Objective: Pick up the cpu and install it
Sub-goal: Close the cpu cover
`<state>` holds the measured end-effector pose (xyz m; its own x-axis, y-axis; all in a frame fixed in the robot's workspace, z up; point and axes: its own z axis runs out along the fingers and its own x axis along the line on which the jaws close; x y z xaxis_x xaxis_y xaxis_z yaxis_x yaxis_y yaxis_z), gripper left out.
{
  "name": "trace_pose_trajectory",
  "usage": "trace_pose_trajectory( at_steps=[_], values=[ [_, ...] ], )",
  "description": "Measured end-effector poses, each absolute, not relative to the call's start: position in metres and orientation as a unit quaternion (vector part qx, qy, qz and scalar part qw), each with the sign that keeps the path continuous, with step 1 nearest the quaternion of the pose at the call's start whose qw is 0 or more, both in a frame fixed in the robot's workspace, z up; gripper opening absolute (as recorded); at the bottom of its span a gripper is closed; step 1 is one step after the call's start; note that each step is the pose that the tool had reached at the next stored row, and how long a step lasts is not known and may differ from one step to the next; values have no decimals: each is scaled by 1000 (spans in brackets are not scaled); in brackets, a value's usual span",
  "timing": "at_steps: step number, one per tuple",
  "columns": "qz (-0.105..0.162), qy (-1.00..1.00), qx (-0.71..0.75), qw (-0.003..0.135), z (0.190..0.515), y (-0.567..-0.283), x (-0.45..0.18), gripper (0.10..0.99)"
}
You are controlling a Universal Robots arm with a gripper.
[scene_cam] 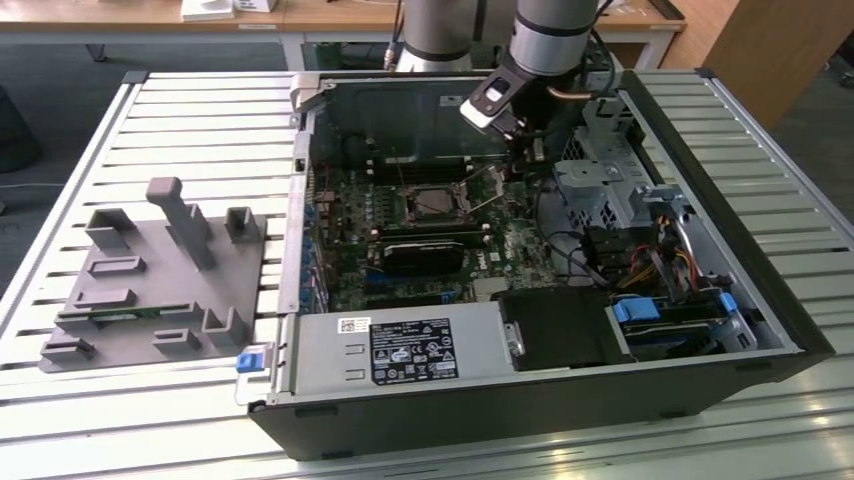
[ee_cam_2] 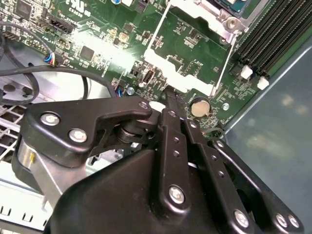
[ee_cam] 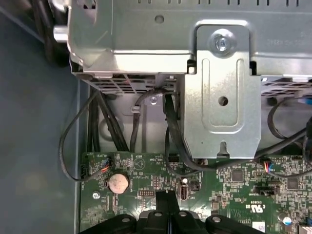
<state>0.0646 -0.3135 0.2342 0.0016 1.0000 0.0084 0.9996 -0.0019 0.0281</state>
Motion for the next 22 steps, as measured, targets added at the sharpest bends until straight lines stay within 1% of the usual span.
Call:
trace_pose_trajectory(
  at_steps=[11, 22],
  values=[
    [13, 706, 708, 6, 241, -313, 52, 106],
    [14, 706, 708, 5, 241, -313, 33, 106]
  ],
)
